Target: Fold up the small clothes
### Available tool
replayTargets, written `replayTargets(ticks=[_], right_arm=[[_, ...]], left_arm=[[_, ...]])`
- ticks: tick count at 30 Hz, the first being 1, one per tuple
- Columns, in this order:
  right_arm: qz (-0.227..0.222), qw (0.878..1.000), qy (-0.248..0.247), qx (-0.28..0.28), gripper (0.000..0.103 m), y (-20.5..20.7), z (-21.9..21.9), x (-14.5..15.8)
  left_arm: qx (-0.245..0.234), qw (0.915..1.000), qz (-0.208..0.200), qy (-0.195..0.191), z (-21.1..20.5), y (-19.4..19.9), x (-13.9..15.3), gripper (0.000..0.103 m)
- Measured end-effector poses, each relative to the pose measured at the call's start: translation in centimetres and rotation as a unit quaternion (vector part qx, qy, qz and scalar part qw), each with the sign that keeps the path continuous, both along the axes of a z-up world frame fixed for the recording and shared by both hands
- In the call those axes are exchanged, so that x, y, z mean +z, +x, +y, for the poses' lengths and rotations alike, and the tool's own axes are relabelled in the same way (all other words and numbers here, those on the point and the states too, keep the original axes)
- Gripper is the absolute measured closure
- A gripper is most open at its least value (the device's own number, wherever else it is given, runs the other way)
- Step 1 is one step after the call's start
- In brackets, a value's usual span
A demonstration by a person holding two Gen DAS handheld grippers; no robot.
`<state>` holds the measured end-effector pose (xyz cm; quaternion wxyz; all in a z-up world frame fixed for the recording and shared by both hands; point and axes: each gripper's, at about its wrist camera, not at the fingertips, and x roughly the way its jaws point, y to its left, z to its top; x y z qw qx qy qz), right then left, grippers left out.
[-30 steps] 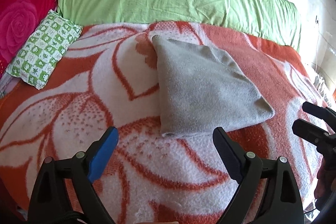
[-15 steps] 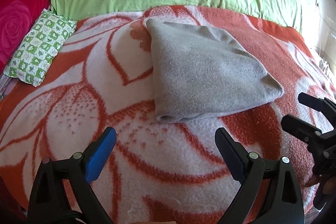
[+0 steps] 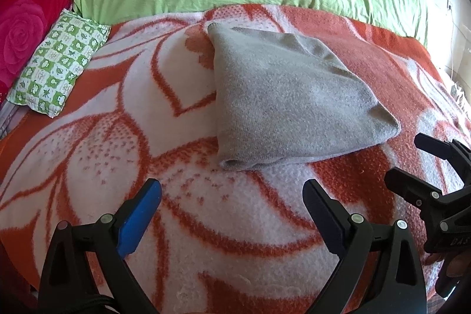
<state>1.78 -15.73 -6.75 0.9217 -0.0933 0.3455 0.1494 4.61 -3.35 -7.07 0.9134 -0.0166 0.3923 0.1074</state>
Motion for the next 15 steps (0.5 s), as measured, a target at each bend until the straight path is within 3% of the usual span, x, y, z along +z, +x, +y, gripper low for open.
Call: replayTargets(ticks=[15], right_arm=[[0.003, 1.000, -0.001, 0.002, 0.000, 0.53, -0.51, 0.06]], left_arm=[[-0.002, 1.0000, 0.002, -0.007, -0.05, 0.40, 0.14, 0.005]])
